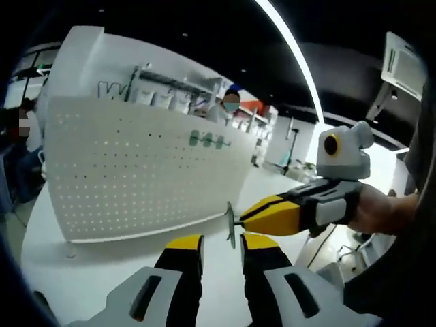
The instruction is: Insert the hook assembly into the mounting plate slot until the hook locks in place.
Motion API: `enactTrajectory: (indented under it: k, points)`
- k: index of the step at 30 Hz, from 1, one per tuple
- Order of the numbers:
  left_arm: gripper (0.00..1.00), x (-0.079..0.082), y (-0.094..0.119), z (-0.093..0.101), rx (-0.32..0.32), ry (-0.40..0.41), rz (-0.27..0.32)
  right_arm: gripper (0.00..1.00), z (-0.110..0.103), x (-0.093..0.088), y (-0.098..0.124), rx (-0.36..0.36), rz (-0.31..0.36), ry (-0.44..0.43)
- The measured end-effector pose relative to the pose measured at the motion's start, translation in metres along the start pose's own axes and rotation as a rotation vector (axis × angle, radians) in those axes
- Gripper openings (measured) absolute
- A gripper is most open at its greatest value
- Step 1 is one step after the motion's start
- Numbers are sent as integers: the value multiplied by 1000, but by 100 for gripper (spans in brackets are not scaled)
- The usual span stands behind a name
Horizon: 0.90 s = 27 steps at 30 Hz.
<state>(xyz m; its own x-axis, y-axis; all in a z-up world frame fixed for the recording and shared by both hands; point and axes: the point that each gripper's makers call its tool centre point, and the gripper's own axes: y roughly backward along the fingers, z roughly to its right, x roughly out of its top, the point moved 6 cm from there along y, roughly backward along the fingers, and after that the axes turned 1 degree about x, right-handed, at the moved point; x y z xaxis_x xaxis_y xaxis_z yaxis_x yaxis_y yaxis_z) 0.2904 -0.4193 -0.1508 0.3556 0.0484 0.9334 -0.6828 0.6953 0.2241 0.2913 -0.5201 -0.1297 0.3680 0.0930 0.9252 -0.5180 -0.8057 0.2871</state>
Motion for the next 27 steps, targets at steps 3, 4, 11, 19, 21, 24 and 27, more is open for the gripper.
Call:
enactTrajectory:
  k: [3,4,11,19,21,24,27]
  points:
    - [13,-1,0,2,-12,2,-2,0,-3,0,-2,10,1,-9]
    - [13,-1,0,2,-11,-1,-4,0,-4,0,-2,13,0,-9]
    - [6,-4,1,2,-19,-7,-12,0,-8,-3,-5,24,-11,-16]
    - [5,-4,2,2,-24,13,-9,0,-10,-2,-5,18,-9,-12]
    - [4,-4,3,2,-21,24,-3,0,-10,-1,-5,15,-6,-4]
    - [3,-3,3,2,-15,39,1,1,-11,0,-6,10,-7,7]
    - [3,-3,4,1,-11,55,4,1,-13,1,-7,10,-6,23]
